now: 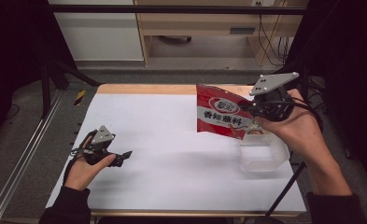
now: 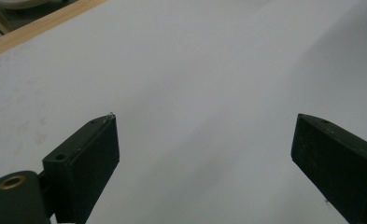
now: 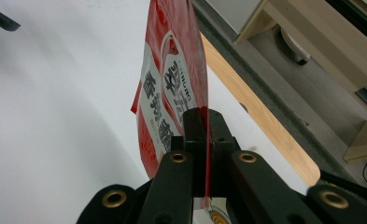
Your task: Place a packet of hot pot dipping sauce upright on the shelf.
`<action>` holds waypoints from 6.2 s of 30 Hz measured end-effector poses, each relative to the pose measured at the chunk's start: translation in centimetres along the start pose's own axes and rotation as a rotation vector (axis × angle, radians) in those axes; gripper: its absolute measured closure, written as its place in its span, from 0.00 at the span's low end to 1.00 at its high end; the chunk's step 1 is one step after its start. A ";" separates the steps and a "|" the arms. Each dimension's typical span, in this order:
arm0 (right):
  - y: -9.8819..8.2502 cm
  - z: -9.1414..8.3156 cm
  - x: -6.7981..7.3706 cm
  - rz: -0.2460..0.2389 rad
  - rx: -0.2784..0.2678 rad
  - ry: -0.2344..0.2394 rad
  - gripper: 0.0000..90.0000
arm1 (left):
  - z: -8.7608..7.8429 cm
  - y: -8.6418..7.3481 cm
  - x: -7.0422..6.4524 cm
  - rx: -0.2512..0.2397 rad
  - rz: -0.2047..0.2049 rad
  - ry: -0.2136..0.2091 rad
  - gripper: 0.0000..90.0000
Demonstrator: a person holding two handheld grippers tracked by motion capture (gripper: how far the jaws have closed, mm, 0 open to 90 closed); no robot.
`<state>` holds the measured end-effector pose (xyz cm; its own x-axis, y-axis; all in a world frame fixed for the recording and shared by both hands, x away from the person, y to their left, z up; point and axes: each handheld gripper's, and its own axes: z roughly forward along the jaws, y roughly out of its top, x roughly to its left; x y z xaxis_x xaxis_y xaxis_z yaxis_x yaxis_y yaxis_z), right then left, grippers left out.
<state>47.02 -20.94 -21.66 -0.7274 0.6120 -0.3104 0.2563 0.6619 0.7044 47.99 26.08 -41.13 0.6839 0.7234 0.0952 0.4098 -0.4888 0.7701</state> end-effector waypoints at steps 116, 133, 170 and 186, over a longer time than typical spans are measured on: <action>-5.8 5.2 -4.0 0.305 0.064 -0.229 0.16 | 0.0 -1.8 1.4 0.009 -0.050 0.007 0.09; -1.3 5.0 -1.9 0.305 -0.081 -0.244 0.11 | -0.2 -2.0 1.7 0.008 -0.058 0.015 0.09; 2.0 8.4 3.5 0.380 -0.253 -0.196 0.08 | -1.3 -2.9 3.2 -0.014 -0.099 0.056 0.07; 1.8 11.2 5.6 0.389 -0.271 -0.145 0.06 | -1.5 -3.3 3.6 -0.018 -0.102 0.069 0.07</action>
<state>50.49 -11.49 -29.28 -0.5098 0.8580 -0.0631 0.3030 0.2477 0.9202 48.20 31.01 -42.34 0.5957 0.8011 0.0580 0.4642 -0.4023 0.7891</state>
